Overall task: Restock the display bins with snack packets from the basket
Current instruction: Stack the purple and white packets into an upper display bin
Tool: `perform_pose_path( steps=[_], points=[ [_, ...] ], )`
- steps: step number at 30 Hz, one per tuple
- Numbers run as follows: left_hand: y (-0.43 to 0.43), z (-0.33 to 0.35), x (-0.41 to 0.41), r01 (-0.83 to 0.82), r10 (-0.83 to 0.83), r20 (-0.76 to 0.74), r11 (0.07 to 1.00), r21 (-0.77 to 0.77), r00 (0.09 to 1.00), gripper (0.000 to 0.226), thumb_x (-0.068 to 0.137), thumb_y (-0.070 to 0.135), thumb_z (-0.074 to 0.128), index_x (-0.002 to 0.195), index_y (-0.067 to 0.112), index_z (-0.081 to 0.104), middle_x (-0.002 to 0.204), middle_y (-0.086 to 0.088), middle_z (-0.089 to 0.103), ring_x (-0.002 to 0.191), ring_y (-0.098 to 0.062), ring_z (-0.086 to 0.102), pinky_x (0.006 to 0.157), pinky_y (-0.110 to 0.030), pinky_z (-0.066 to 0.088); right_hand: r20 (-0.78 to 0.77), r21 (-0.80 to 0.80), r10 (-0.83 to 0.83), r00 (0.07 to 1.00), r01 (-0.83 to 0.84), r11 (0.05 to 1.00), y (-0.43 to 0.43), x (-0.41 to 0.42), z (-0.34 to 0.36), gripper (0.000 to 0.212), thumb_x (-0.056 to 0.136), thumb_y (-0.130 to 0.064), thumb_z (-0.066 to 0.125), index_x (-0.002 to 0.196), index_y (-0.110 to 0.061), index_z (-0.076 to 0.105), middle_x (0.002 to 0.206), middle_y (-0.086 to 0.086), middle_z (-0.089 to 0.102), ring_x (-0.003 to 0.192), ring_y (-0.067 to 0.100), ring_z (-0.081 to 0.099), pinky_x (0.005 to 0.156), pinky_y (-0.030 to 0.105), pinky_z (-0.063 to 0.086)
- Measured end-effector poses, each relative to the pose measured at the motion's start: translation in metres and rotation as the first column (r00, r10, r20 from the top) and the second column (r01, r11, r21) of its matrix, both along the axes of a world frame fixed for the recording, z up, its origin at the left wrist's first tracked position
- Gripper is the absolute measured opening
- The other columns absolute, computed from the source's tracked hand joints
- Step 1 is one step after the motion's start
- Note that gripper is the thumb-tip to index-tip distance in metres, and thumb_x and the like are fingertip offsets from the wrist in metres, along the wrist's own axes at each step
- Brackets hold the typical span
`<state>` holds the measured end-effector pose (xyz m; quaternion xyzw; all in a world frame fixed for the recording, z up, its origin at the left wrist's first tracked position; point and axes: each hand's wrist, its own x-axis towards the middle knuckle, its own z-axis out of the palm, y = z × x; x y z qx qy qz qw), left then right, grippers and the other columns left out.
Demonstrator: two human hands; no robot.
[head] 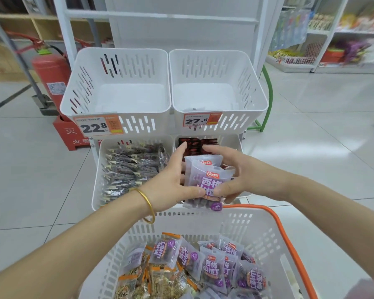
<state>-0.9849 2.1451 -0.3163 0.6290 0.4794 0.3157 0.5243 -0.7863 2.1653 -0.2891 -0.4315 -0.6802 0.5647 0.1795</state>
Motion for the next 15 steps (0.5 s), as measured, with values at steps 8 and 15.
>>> perform_pose_path(
  steps=[8, 15],
  points=[
    [0.071, 0.048, -0.004, -0.133, 0.174, -0.096, 0.933, 0.334, 0.980, 0.096, 0.078, 0.021, 0.073, 0.148, 0.025, 0.007, 0.126, 0.008, 0.038, 0.114, -0.003, 0.049, 0.096, -0.018, 0.041, -0.147, 0.155, -0.129, 0.981, 0.152, 0.976, 0.079, -0.011, 0.052, 0.049, 0.071, 0.010, 0.071, 0.109, -0.014, 0.051, 0.096, 0.004, 0.061, 0.068, 0.017, 0.067, 0.053, 0.030, 0.058],
    [0.144, 0.034, -0.034, 0.088, 0.433, -0.729, 0.827, 0.555, 0.530, 0.091, 0.087, 0.056, 0.051, 0.150, 0.017, -0.001, 0.158, -0.007, -0.005, 0.145, -0.019, -0.005, 0.118, -0.037, -0.001, -0.116, 0.516, -0.399, 0.910, 0.398, 0.758, 0.205, -0.032, 0.068, 0.056, 0.073, 0.013, 0.067, 0.119, -0.014, 0.047, 0.107, 0.005, 0.050, 0.080, 0.028, 0.060, 0.064, 0.048, 0.058]
  ],
)
